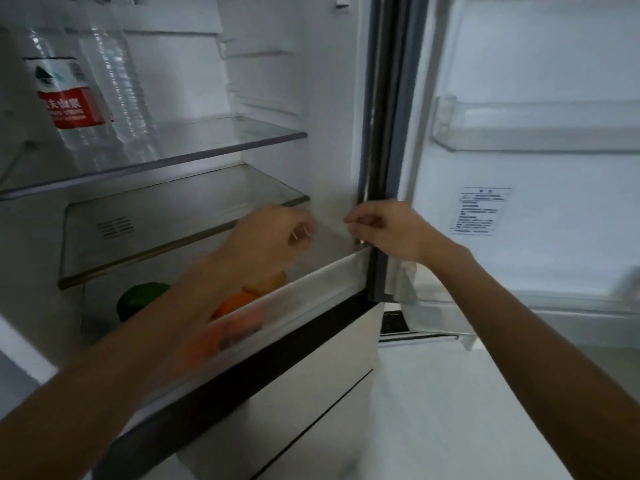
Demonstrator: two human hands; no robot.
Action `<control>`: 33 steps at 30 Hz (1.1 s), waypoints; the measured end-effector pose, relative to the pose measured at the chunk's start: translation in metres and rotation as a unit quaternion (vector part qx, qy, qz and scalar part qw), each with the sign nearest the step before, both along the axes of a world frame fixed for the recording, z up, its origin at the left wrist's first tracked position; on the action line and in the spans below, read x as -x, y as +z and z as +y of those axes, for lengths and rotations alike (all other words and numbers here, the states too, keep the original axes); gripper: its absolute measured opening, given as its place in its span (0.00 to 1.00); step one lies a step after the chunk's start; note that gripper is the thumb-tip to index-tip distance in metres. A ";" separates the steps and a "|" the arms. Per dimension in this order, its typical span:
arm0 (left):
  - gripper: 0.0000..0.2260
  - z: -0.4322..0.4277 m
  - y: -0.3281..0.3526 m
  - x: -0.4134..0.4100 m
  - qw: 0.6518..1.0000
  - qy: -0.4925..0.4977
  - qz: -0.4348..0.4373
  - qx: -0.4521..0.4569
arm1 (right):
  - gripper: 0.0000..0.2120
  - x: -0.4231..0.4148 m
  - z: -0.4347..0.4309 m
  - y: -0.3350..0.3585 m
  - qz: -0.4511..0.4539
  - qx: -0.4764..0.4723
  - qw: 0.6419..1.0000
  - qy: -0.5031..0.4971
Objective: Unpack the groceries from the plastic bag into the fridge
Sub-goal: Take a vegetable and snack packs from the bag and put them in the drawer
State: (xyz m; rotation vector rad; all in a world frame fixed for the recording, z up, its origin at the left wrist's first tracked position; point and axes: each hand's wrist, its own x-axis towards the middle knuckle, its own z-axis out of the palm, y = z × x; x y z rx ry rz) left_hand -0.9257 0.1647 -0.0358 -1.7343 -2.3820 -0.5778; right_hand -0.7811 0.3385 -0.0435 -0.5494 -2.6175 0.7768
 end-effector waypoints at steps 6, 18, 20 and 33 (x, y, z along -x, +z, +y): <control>0.03 0.083 -0.001 -0.129 0.991 -0.132 -0.025 0.015 | 0.08 -0.176 0.047 0.004 -0.044 0.035 0.986 -0.157; 0.06 0.194 -0.040 -0.411 0.930 -0.352 -0.014 0.105 | 0.10 -0.514 0.037 -0.035 -0.066 0.041 0.895 -0.438; 0.06 0.210 -0.047 -0.455 0.912 -0.394 -0.014 0.109 | 0.10 -0.559 0.028 -0.041 -0.055 0.048 0.873 -0.482; 0.04 0.309 -0.086 -0.752 0.775 -0.599 0.041 0.195 | 0.12 -0.805 -0.019 -0.071 -0.138 0.100 0.713 -0.680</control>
